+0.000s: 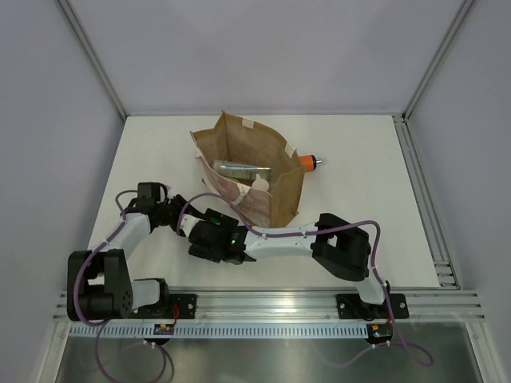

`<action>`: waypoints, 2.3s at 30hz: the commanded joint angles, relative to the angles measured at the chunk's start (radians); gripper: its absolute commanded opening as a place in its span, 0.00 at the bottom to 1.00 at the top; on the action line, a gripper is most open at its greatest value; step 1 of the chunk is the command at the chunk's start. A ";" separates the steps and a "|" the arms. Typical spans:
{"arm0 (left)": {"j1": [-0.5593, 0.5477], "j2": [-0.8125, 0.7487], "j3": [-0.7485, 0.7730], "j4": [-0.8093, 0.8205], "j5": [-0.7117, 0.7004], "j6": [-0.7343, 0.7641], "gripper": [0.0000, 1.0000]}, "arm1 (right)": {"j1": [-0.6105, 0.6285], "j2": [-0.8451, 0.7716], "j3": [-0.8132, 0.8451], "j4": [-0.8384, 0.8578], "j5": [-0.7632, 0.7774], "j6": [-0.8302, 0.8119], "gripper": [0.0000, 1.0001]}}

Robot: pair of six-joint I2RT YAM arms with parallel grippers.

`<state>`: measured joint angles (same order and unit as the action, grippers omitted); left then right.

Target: Place the personal care products into the canvas bag

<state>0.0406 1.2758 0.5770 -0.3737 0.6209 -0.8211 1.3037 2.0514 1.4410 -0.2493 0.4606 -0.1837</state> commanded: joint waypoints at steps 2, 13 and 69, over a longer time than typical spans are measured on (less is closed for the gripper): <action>-0.001 -0.119 0.006 0.021 0.169 -0.068 0.00 | -0.003 0.042 -0.008 -0.019 0.041 0.043 1.00; -0.001 -0.276 -0.069 0.048 0.214 -0.202 0.00 | -0.038 0.064 -0.051 0.018 0.073 0.053 0.91; 0.122 -0.432 0.248 -0.346 -0.369 0.241 0.91 | -0.193 0.211 0.104 -0.455 -0.491 -0.260 0.49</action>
<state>0.1627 0.9115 0.7582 -0.8566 0.0860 -0.5476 1.1656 2.1296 1.6279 -0.3279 -0.1009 -0.4847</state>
